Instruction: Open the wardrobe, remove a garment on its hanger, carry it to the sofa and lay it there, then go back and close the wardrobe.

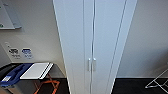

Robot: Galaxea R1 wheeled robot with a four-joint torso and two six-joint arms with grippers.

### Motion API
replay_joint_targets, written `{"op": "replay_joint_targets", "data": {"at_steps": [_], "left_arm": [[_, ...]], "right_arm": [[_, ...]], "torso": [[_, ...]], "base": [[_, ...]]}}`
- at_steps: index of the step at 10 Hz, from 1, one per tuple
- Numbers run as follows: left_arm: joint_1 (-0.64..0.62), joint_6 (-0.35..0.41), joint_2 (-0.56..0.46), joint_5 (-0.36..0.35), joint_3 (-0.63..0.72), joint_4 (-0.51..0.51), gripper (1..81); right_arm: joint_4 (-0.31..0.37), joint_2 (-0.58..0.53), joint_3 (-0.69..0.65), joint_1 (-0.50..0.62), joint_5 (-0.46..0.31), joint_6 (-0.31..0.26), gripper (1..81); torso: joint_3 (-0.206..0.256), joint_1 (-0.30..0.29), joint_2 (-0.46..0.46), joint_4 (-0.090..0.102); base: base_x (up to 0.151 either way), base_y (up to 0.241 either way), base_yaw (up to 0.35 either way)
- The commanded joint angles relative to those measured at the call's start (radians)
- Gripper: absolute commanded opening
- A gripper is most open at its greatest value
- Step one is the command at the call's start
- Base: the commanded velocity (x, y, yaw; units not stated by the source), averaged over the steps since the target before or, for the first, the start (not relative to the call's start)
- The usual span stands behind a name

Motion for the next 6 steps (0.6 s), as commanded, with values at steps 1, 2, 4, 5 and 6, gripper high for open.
{"op": "replay_joint_targets", "data": {"at_steps": [1,2,4,5,6], "left_arm": [[-0.028,0.0,-0.023,0.055,0.022,-0.004,81.1],[-0.028,0.0,-0.023,0.053,0.022,-0.004,81.1],[-0.028,0.0,-0.025,0.053,0.019,-0.003,81.1],[-0.028,0.0,-0.025,0.055,0.016,-0.003,81.1],[-0.028,0.0,-0.025,0.052,0.01,-0.003,81.1]], "right_arm": [[-0.002,-0.038,0.023,0.033,-0.059,-0.003,81.1],[-0.002,-0.045,0.026,0.034,-0.059,-0.003,81.1],[-0.002,-0.057,0.03,0.034,-0.059,-0.005,81.1],[-0.002,-0.057,0.027,0.031,-0.059,-0.005,81.1],[-0.004,-0.055,0.018,0.031,-0.057,-0.003,81.1]], "torso": [[0.0,0.0,0.0,0.0],[0.0,0.001,0.0,0.0],[0.0,0.001,0.0,0.0],[0.0,0.001,0.0,0.0],[0.0,0.002,0.0,0.0]], "base": [[0.099,0.0,0.0],[0.099,0.0,0.0],[0.105,0.0,0.0],[0.109,0.0,0.0],[0.11,0.0,0.0]]}}
